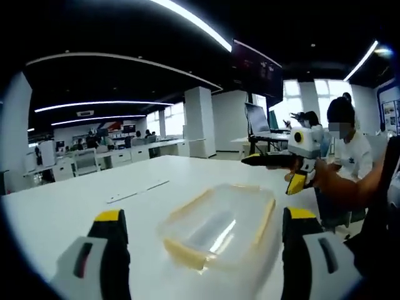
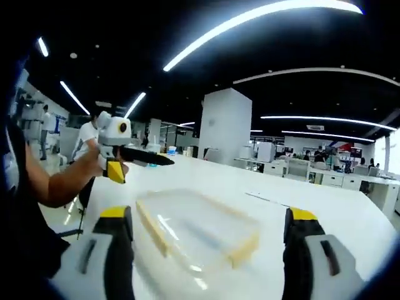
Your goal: Snap each plastic latch of the storage box into its locked position after aligning the lid with the box until every specified latch is closed and the lid sits flush.
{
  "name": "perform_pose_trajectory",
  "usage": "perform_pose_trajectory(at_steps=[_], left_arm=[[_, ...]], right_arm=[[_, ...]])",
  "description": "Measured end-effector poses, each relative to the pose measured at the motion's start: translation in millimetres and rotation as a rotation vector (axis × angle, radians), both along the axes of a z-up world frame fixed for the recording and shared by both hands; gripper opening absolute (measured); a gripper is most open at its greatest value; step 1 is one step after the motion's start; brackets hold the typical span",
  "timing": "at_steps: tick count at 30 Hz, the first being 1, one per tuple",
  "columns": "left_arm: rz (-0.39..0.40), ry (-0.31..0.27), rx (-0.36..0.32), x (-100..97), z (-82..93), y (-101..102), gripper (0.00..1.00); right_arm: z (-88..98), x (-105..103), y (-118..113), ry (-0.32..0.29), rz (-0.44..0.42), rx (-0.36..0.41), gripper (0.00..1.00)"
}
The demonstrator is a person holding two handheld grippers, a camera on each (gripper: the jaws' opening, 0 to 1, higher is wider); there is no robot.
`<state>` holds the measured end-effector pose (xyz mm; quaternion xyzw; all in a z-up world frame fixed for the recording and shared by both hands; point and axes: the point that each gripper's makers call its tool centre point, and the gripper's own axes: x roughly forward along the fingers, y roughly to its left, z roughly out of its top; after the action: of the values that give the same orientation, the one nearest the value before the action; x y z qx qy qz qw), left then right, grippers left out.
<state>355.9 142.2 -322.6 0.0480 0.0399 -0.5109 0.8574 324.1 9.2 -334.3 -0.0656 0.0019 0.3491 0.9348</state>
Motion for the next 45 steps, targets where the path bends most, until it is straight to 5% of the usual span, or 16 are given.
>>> perform_pose_trajectory(at_steps=[3, 16, 22, 45], left_arm=[[0.007, 0.007, 0.002, -1.5, -7.5, -0.1, 1.00], [0.034, 0.035, 0.044, -3.0, -36.5, -5.1, 1.00], [0.035, 0.037, 0.030, -4.4, -39.6, -9.3, 0.97], [0.066, 0.049, -0.001, 0.1, -56.2, -19.1, 0.88]], right_arm=[[-16.1, 0.2, 4.8, 0.035, -0.012, -0.064, 1.00], [-30.4, 4.9, 9.4, 0.089, -0.043, -0.029, 1.00], [-33.1, 6.8, 8.4, 0.122, -0.042, 0.054, 1.00], [-46.9, 10.1, 5.3, 0.110, -0.063, 0.037, 0.86]])
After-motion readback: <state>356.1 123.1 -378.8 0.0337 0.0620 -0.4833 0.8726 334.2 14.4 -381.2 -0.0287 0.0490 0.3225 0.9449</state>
